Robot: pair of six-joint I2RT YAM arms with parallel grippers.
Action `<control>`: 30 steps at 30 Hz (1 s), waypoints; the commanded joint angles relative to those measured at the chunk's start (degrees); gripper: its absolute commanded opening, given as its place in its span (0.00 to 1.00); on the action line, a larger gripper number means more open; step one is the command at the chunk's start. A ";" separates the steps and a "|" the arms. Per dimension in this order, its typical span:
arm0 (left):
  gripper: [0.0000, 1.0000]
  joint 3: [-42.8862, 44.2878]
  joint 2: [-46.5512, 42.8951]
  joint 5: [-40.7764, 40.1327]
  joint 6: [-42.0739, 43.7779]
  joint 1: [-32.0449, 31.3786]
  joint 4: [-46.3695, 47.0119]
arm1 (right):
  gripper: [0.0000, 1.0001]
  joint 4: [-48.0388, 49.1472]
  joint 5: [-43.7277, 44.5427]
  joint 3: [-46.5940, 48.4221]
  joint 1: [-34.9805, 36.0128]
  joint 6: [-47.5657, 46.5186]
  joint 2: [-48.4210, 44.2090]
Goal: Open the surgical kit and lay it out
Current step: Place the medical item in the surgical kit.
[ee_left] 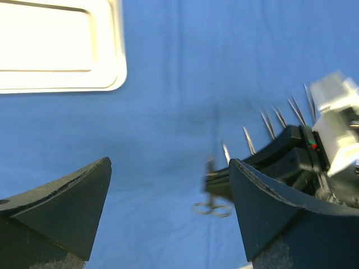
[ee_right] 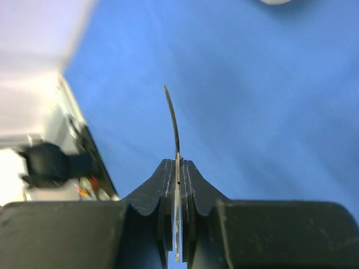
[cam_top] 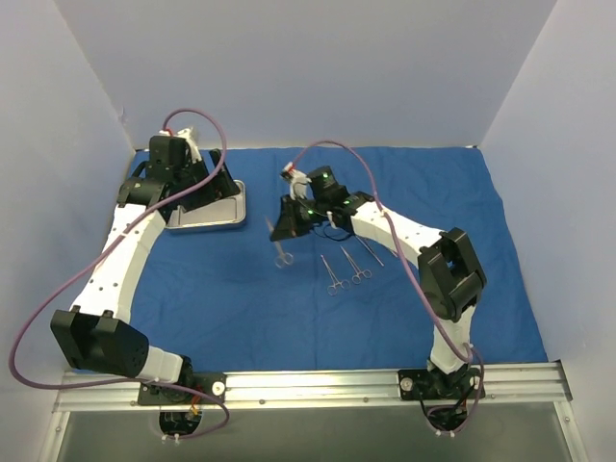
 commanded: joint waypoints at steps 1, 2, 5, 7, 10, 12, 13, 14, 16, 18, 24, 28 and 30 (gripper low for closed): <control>0.94 -0.97 -3.89 -1.22 2.17 3.54 -0.55 | 0.00 -7.31 -5.73 -7.06 -4.65 -7.21 -5.53; 0.94 -1.67 -4.34 -1.48 2.95 3.81 -0.64 | 0.00 -8.01 -6.97 -8.92 -5.53 -8.53 -6.06; 0.94 -3.69 -5.74 -1.75 3.31 3.99 -1.08 | 0.00 -11.62 -9.97 -14.89 -8.26 -13.72 -7.56; 0.94 -5.01 -6.54 -1.31 3.05 4.08 -0.64 | 0.00 -12.94 -11.55 -16.84 -9.57 -16.87 -7.74; 0.94 -6.60 -6.27 0.00 2.52 4.16 -0.03 | 0.00 -13.03 -15.24 -18.17 -10.02 -19.25 -5.91; 0.94 -6.43 -5.75 0.45 2.52 4.16 0.06 | 0.00 -13.29 -16.91 -17.47 -10.02 -19.88 -4.50; 0.94 -6.16 -5.57 0.62 2.61 4.16 -0.03 | 0.00 -13.38 -17.44 -17.20 -10.02 -20.23 -3.10; 0.94 -5.90 -5.48 0.62 2.87 4.16 -0.20 | 0.00 -13.47 -17.53 -17.03 -9.94 -20.58 -2.65; 0.94 -5.29 -5.13 0.71 3.13 4.16 -0.55 | 0.00 -12.95 -18.06 -16.85 -10.02 -20.85 -1.50; 0.94 -5.02 -4.96 0.80 3.31 4.16 -0.64 | 0.00 -11.55 -18.41 -17.28 -9.94 -20.50 -1.06; 0.94 -5.72 -4.34 1.59 2.87 4.16 -0.29 | 0.00 -6.89 -18.50 -17.81 -9.41 -17.17 1.31; 0.94 -5.55 -3.90 2.12 2.96 4.25 -0.29 | 0.00 -2.49 -17.36 -18.69 -9.32 -13.57 2.19; 0.94 -5.28 -3.64 2.29 3.22 4.34 -0.29 | 0.00 0.48 -17.62 -19.13 -9.14 -12.15 2.63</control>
